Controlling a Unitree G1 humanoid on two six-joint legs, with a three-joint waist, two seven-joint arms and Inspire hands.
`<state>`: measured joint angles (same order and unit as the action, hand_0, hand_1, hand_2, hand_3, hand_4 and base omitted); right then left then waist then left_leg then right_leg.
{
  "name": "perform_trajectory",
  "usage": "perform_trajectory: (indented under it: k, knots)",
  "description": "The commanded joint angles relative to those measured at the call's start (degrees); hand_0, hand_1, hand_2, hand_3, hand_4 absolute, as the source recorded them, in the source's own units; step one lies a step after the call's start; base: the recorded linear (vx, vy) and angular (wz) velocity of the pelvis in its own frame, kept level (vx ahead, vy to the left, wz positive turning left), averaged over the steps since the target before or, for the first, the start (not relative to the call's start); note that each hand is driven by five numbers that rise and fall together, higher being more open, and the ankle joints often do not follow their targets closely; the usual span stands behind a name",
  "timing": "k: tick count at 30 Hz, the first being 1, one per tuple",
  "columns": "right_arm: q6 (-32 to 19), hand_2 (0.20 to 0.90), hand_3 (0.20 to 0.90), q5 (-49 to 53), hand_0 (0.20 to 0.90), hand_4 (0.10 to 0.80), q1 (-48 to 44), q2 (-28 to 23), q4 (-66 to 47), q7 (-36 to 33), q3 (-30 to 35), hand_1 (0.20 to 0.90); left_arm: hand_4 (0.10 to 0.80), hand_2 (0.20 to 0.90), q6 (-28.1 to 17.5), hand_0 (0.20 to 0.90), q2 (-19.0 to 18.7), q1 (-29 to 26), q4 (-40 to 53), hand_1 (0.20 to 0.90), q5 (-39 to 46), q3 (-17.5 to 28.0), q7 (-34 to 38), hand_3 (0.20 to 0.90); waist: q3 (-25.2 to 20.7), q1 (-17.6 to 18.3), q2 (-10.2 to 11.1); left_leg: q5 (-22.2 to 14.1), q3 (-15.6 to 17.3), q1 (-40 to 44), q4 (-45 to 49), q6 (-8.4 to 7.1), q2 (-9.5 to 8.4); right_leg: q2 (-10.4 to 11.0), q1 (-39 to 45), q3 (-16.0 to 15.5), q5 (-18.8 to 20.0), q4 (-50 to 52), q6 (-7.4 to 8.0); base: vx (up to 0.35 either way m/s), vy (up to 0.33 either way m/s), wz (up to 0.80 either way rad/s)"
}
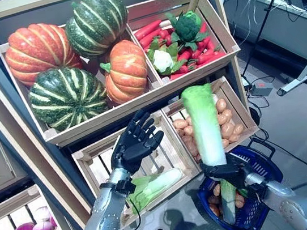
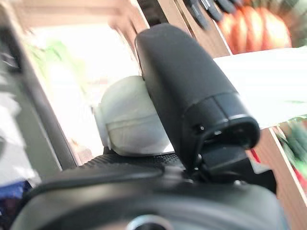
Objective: Put vegetables into the basket
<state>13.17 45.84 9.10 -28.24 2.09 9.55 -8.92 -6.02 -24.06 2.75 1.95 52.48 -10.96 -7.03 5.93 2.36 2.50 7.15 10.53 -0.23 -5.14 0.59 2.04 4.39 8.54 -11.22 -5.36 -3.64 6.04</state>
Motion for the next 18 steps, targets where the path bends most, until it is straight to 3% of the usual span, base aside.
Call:
perform_trajectory:
  k: [1, 6, 11, 16, 18]
  knots:
    - [-12.7, 0.300, 0.300, 6.7, 0.300, 0.400, -2.6, 2.3, -3.8, -3.3, 5.0, 0.300, 0.800, 0.900, -4.4, 0.900, -0.6, -2.4, 4.8, 0.900, -1.2, 4.2, -1.5, 0.900, -2.4, 0.4, -0.1, -8.1, -0.3, 5.4, 0.1, -1.92, 1.45, 0.2, -4.4, 1.2, 6.5, -0.5, 0.18, -0.023, -0.020, -0.07]
    - [-21.6, 0.300, 0.300, 8.6, 0.300, 0.400, 0.3, 8.0, -3.9, -11.7, 9.8, 0.300, 0.800, 0.900, -5.0, 0.900, -0.1, -0.5, 5.6, 0.900, -2.3, 6.5, -0.5, 0.900, -1.7, 1.3, -0.8, -7.9, 0.2, 4.3, 0.1, -1.77, 1.52, -0.3, -5.8, 1.7, 5.6, 0.9, -0.01, -0.028, -0.026, -0.11]
    - [-27.5, 0.300, 0.300, 12.6, 0.300, 0.400, 0.3, 10.6, -1.7, -16.0, 11.3, 0.300, 0.800, 0.900, -6.3, 0.900, -0.3, -0.2, 5.6, 0.900, -2.6, 7.1, 0.8, 0.900, -0.2, 1.6, -1.5, -7.7, 0.5, 3.1, 0.1, -1.54, 1.21, -0.7, -7.4, 2.1, 5.2, 1.6, -0.41, -0.056, -0.043, -0.02]
    - [-34.3, 0.300, 0.300, 16.8, 0.300, 0.400, -2.2, 12.5, 2.6, -21.0, 11.7, 0.300, 0.800, 0.900, -9.4, 0.900, -0.8, -1.4, 5.5, 0.900, -3.4, 6.6, 3.4, 0.900, 3.0, 1.7, -2.7, -7.2, 0.5, 0.1, 0.7, -1.72, 1.17, -1.0, -10.6, 2.5, 4.6, 3.0, -1.06, -0.111, -0.040, -0.05]
    - [-38.5, 0.300, 0.300, 16.9, 0.300, 0.400, -6.3, 12.2, 6.5, -27.2, 12.5, 0.300, 0.800, 0.900, -13.5, 0.900, -1.0, -3.9, 5.6, 0.900, -3.7, 5.9, 6.6, 0.900, 6.9, 1.6, -3.8, -6.3, -0.2, -4.0, 1.8, -2.00, 1.11, -1.3, -14.3, 2.6, 4.4, 4.8, -1.92, -0.286, -0.047, -0.03]
